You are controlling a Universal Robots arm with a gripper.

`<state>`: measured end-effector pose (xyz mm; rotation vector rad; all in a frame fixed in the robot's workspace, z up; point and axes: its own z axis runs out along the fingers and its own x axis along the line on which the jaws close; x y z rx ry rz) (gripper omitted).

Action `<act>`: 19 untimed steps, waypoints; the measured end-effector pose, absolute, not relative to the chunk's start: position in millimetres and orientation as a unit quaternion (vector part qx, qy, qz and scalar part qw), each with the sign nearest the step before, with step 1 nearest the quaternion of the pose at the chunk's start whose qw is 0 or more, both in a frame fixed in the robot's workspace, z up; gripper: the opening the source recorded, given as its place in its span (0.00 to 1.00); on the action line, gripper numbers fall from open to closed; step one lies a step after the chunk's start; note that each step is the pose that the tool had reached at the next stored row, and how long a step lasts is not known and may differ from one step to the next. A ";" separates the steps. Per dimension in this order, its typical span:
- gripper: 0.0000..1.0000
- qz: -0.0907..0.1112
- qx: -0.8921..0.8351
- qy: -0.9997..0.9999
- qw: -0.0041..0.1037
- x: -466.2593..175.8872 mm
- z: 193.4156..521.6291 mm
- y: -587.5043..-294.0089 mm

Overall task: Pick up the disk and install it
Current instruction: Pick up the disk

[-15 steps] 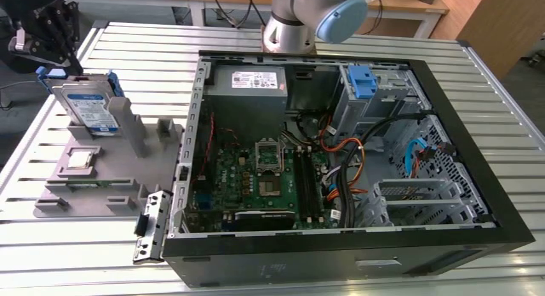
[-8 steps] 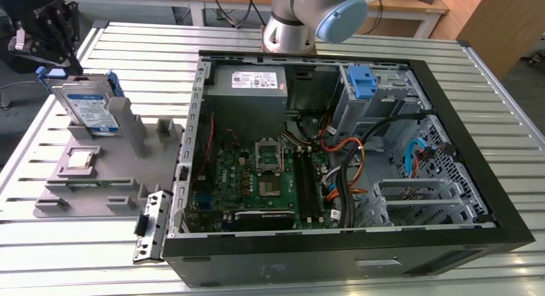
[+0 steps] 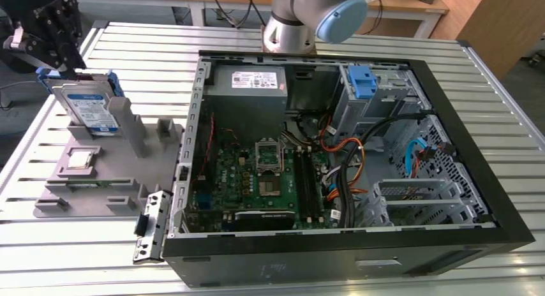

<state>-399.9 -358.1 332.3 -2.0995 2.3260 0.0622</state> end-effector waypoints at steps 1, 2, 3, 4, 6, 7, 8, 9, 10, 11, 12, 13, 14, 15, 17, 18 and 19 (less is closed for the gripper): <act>0.35 0.020 -0.670 0.742 0.004 -399.9 332.3 -358.1; 0.41 0.020 -0.670 0.742 0.004 -399.9 332.3 -358.1; 0.47 0.020 -0.670 0.742 0.004 -400.0 332.3 -358.1; 0.53 0.020 -0.670 0.742 0.004 -399.9 332.3 -358.1; 0.59 0.020 -0.670 0.742 0.004 -400.0 332.3 -358.1; 0.59 0.020 -0.670 0.742 0.004 -400.0 332.3 -358.1; 0.59 0.020 -0.670 0.742 0.004 -400.0 332.3 -358.1; 0.59 0.020 -0.670 0.742 0.004 -400.0 332.2 -358.1; 0.59 0.020 -0.670 0.742 0.004 -400.1 331.0 -358.1; 0.59 0.020 -0.670 0.742 0.004 -400.1 329.3 -358.1; 0.59 0.020 -0.670 0.742 0.004 -400.1 327.6 -358.1; 0.59 0.020 -0.670 0.742 0.004 -400.0 325.7 -358.1; 0.59 0.020 -0.670 0.742 0.004 -400.0 323.9 -358.1; 0.59 0.020 -0.670 0.742 0.004 -400.0 322.2 -358.1; 0.59 0.020 -0.670 0.742 0.004 -400.0 318.4 -358.1; 0.59 0.020 -0.670 0.742 0.004 -400.0 316.7 -358.1; 0.59 0.020 -0.671 0.741 0.004 -400.0 314.9 -358.1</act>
